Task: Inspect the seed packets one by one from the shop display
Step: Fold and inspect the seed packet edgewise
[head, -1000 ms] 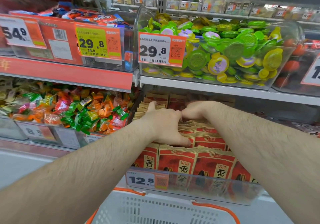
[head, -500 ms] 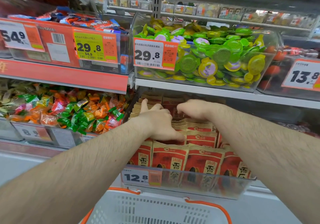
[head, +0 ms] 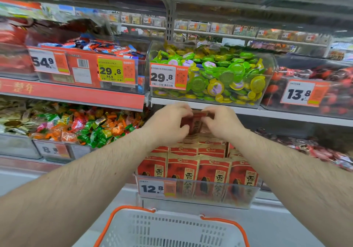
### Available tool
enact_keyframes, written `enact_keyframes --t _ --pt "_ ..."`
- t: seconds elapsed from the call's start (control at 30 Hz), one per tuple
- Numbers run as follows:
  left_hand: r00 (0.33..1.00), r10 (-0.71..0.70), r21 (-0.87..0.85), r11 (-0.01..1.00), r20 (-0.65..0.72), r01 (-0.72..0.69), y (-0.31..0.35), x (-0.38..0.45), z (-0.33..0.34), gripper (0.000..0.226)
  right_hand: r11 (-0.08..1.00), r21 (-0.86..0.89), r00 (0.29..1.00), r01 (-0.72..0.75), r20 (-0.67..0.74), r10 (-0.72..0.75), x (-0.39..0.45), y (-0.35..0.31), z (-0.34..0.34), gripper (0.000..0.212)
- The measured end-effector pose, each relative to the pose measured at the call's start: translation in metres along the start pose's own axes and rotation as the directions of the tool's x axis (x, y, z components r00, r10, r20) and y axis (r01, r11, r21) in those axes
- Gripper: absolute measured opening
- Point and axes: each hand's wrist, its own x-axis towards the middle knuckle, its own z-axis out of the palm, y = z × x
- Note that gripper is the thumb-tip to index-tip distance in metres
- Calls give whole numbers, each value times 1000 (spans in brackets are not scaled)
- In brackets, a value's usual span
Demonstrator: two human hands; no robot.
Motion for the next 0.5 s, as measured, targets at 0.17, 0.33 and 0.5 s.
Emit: enact_keyframes --t 0.17,0.33,0.5 --pt "907 -160 -428 904 -389 -24 20 1 -31 33 954 283 960 95 -279 -13 -13 -31 -17 13" --pt "858 -348 -725 688 -378 -40 39 0 -62 29 839 522 948 157 -318 21 -31 -64 -32 17" --pt "862 -450 -883 469 -234 5 47 -33 -57 15 723 686 981 83 -183 62 -60 -76 -24 37"
